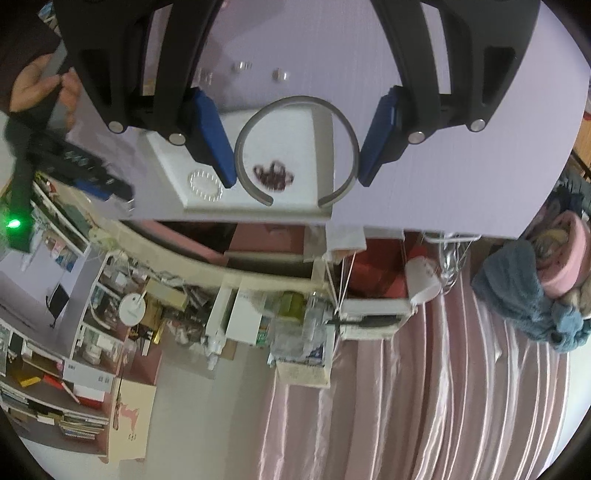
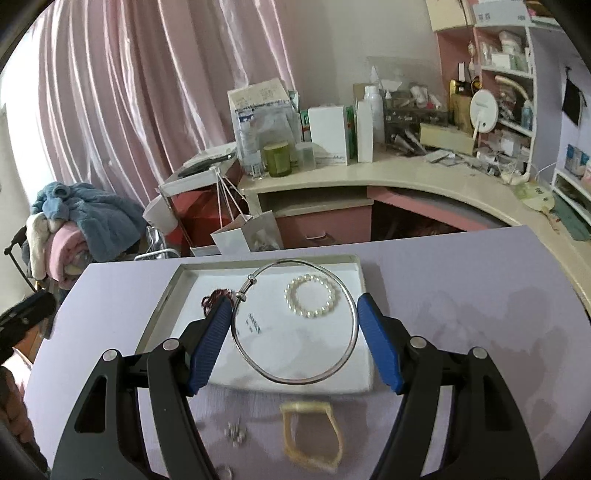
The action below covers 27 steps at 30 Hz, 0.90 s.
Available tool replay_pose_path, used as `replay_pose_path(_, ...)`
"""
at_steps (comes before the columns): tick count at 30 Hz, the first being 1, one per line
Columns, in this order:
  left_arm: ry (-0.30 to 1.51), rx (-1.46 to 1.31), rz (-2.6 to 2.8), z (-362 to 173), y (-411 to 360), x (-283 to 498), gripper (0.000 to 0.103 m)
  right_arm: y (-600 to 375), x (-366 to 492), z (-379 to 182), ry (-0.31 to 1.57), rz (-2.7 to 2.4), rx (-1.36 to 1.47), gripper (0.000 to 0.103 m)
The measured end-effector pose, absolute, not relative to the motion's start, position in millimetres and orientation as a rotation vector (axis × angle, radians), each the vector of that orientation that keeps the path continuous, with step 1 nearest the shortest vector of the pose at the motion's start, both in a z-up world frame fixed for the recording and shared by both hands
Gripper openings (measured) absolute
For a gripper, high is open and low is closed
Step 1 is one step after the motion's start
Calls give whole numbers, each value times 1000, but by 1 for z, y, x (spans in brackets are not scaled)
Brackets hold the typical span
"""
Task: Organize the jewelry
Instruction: 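Carry the cuff and bangle into the white tray and open both tools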
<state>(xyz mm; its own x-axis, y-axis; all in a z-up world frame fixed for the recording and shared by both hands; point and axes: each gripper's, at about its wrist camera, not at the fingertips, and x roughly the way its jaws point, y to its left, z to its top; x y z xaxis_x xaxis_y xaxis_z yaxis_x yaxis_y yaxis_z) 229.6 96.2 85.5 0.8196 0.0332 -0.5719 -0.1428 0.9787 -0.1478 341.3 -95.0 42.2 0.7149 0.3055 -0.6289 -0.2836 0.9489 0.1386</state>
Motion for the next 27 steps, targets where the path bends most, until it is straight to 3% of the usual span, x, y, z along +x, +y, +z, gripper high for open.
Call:
replay_pose_path(18, 660, -174, 56, 60, 99, 306, 67, -65, 410, -37, 935, 339, -6, 72)
replay_pose_path(21, 676, -173, 50, 53, 98, 312, 67, -66, 408, -38, 942, 358, -7, 84)
replay_pose_path(27, 705, -171, 38, 42, 94, 318, 67, -88, 399, -23, 893, 334, 63, 85)
